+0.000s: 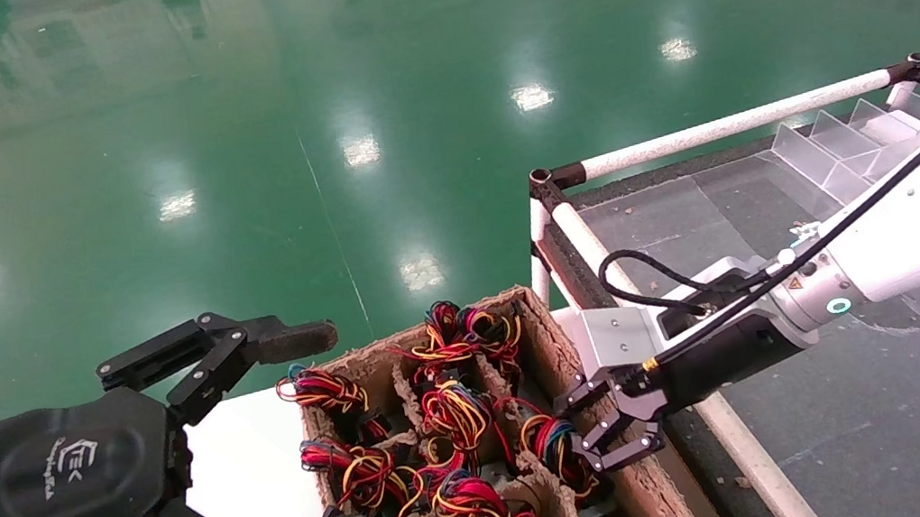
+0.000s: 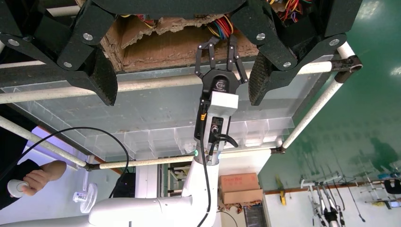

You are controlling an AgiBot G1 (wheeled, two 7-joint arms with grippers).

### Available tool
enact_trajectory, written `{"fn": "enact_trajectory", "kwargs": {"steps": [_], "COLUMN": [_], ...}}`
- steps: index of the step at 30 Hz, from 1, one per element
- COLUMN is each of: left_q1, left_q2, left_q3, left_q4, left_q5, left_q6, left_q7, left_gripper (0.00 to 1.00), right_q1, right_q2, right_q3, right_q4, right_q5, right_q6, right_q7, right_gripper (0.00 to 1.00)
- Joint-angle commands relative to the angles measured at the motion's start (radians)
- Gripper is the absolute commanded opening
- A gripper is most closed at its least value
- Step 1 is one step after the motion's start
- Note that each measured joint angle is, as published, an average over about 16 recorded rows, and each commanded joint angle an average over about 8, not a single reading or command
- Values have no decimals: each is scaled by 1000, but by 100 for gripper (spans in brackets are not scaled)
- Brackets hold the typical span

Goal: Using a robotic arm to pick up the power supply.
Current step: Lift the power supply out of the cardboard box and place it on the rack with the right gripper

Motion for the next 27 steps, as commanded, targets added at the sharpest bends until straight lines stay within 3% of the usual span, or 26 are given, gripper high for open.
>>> {"fn": "enact_trajectory", "kwargs": {"steps": [1,13,27], "left_q1": [0,0,0], "left_q2": [0,0,0], "left_q3": [0,0,1], "left_q4": [0,0,0], "left_q5": [0,0,-1], "left_q6": [0,0,0], "left_q7": [0,0,0], "left_gripper": [100,100,100], "right_q1": [-4,-2,-32], "right_q2": [2,58,212], "right_q3": [6,62,150], "right_q4": [-2,66,326], "right_q5": [10,90,214], "right_q6": [1,5,38], "right_q7": [-6,-33,63], "right_gripper": [0,0,0]}}
